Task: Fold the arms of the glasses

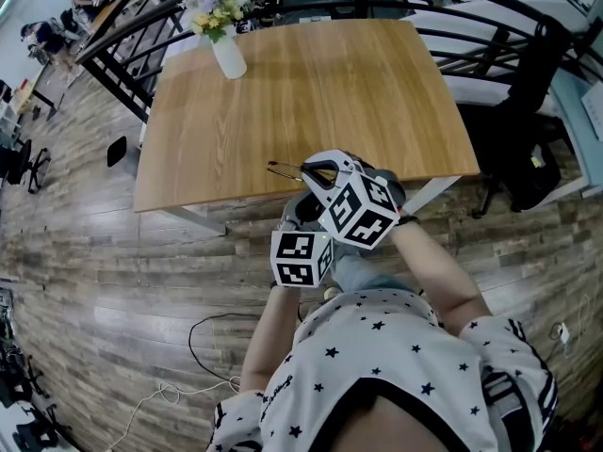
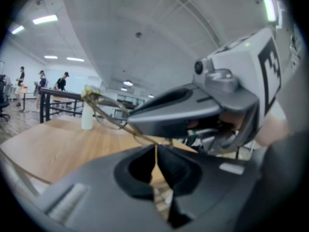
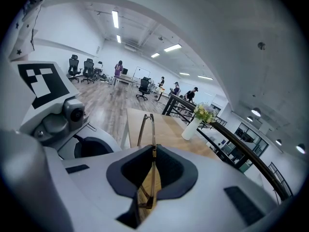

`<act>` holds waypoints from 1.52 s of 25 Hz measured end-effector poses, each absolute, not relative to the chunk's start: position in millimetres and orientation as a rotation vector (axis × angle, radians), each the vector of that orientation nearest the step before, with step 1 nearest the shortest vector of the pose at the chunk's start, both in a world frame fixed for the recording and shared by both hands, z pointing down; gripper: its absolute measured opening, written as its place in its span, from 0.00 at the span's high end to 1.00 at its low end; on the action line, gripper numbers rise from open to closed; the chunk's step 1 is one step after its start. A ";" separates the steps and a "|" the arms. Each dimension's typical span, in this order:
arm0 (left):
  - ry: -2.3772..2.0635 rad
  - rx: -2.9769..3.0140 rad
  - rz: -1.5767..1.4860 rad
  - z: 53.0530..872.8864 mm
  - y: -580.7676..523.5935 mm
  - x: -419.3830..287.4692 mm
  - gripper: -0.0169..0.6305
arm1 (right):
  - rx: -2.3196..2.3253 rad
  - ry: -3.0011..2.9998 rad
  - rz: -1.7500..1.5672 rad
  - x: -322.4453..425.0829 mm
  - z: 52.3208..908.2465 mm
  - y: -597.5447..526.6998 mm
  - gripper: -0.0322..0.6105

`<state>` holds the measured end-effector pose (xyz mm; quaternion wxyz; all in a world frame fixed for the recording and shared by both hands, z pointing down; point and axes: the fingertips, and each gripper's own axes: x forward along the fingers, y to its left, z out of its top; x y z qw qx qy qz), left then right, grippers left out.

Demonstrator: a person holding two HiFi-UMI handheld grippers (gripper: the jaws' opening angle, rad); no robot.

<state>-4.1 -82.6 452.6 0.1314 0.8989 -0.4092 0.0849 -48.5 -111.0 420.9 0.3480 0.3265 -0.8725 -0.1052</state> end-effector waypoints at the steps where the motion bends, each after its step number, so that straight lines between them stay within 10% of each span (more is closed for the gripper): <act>1: -1.190 2.609 0.244 452.3 -82.6 -4.7 0.95 | 0.848 -2.262 -0.274 -48.1 420.5 -111.4 0.92; 38: -1.141 2.533 0.361 495.0 -49.6 -25.4 0.80 | 1.012 -2.218 -0.345 4.5 382.2 -148.5 0.92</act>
